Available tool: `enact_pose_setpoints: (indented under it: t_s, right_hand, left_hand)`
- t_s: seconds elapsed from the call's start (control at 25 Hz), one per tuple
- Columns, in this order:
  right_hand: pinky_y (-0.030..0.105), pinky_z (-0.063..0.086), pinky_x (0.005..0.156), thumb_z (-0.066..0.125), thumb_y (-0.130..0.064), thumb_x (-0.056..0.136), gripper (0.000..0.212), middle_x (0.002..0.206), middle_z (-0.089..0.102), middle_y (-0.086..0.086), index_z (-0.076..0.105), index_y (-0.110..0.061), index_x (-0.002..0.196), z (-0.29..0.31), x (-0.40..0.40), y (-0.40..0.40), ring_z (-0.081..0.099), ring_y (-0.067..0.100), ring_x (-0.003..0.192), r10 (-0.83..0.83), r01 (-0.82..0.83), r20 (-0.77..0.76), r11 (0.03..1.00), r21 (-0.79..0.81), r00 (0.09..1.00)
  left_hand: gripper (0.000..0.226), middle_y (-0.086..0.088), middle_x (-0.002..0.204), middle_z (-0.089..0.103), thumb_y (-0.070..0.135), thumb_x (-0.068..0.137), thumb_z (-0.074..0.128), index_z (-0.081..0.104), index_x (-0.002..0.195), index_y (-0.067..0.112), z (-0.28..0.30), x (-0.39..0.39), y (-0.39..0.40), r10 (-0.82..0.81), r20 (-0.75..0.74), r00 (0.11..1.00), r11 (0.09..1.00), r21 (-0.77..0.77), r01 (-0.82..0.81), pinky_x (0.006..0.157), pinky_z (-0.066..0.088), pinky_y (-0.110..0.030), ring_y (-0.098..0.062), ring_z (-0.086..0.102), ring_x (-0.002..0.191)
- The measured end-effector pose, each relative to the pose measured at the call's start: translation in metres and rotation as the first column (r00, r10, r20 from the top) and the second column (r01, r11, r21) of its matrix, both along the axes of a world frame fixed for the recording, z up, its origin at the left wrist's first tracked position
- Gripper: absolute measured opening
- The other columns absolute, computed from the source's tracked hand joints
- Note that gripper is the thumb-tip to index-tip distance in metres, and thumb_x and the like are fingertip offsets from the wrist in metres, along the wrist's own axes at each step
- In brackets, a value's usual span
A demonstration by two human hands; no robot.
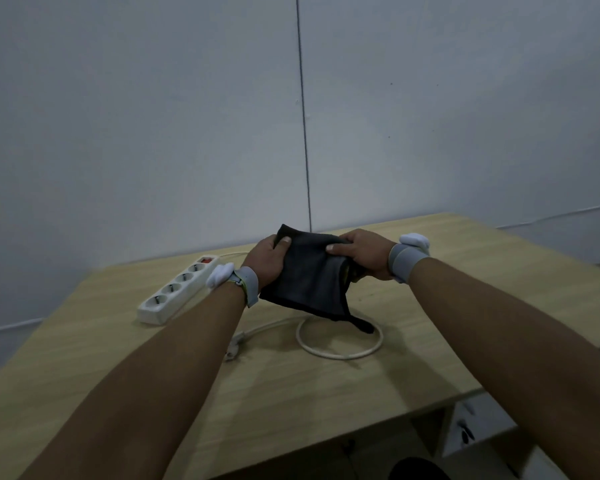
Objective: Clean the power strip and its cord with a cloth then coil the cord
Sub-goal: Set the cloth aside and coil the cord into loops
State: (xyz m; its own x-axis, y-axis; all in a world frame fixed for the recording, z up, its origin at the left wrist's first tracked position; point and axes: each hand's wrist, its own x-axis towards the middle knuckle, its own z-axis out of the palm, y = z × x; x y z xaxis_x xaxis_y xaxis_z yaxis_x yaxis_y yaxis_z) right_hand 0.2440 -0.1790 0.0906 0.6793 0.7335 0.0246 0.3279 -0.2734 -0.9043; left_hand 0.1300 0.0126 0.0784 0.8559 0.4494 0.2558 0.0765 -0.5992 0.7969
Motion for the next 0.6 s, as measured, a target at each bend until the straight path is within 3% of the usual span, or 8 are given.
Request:
enact_pose_setpoints:
  t_s: [0.12,0.28,0.44,0.6]
  right_hand:
    - [0.031,0.051,0.052,0.064,-0.035,0.088,0.032,0.074,0.064,0.014,0.067,-0.006,0.100,-0.005,0.010,-0.032,0.059,0.026,0.056,-0.048,0.048,-0.022,0.999,-0.007,0.999]
    - [0.031,0.051,0.052,0.062,-0.035,0.090,0.037,0.074,0.062,0.016,0.066,-0.002,0.104,-0.013,0.029,-0.084,0.057,0.026,0.054,-0.133,0.130,-0.064,0.990,-0.051,0.989]
    - [0.028,0.040,0.046,0.062,-0.033,0.090,0.035,0.060,0.053,0.008,0.065,-0.001,0.100,-0.026,0.051,-0.140,0.046,0.018,0.042,-0.222,0.212,-0.060,0.968,-0.134,0.973]
    - [0.027,0.038,0.046,0.058,-0.039,0.091,0.035,0.061,0.055,0.009,0.066,-0.005,0.094,-0.044,0.070,-0.195,0.049,0.020,0.044,-0.329,0.319,0.007,0.910,-0.263,0.944]
  left_hand:
    - [0.037,-0.006,0.110,0.065,0.042,0.101,0.038,0.062,0.112,0.017,-0.001,0.025,-0.024,-0.052,-0.054,0.997,0.997,0.053,0.055,0.080,0.041,-0.032,-0.026,0.059,0.097]
    - [0.039,-0.010,0.111,0.065,0.042,0.101,0.039,0.062,0.110,0.013,-0.005,0.064,-0.062,-0.137,-0.115,0.984,0.986,0.080,0.146,0.081,0.042,-0.033,-0.030,0.060,0.099]
    - [0.040,-0.013,0.111,0.064,0.042,0.101,0.040,0.061,0.106,0.009,-0.014,0.106,-0.105,-0.227,-0.215,0.950,0.955,0.144,0.261,0.078,0.039,-0.031,-0.031,0.058,0.098]
    - [0.032,-0.011,0.117,0.060,0.037,0.099,0.045,0.060,0.110,0.011,-0.029,0.152,-0.153,-0.284,-0.346,0.894,0.902,0.219,0.371,0.077,0.038,-0.029,-0.030,0.056,0.100]
